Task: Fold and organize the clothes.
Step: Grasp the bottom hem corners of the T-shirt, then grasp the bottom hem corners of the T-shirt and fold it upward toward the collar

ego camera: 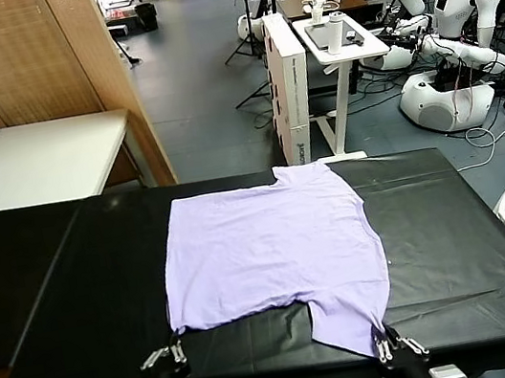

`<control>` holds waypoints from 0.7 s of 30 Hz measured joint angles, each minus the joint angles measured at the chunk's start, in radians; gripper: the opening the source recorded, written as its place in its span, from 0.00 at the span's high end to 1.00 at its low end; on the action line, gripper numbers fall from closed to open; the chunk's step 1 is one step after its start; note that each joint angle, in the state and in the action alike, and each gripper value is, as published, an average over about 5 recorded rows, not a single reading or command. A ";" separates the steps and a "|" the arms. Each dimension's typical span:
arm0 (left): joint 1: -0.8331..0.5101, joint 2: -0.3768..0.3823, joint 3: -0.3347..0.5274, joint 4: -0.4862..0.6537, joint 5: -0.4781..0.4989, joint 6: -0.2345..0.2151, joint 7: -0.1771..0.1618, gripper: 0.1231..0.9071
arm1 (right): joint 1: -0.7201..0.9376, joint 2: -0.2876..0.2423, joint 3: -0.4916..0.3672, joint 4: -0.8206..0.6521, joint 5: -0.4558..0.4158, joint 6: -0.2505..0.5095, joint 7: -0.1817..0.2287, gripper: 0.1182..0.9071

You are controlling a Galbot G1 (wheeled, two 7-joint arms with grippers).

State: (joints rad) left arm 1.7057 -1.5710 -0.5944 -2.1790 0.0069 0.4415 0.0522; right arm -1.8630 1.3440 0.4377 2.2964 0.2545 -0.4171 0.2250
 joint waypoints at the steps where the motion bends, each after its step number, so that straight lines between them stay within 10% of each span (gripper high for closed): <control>1: 0.002 0.000 0.000 -0.001 0.000 0.000 0.001 0.97 | -0.001 0.000 0.000 0.002 0.002 0.001 0.001 0.97; 21: 0.149 0.027 0.004 -0.130 0.083 0.077 0.039 0.97 | -0.120 -0.057 0.055 0.151 0.102 -0.161 0.030 0.97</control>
State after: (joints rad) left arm 1.8548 -1.5440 -0.5903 -2.3089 0.0896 0.5182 0.0916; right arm -1.9828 1.2870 0.4927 2.4474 0.3565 -0.5784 0.2552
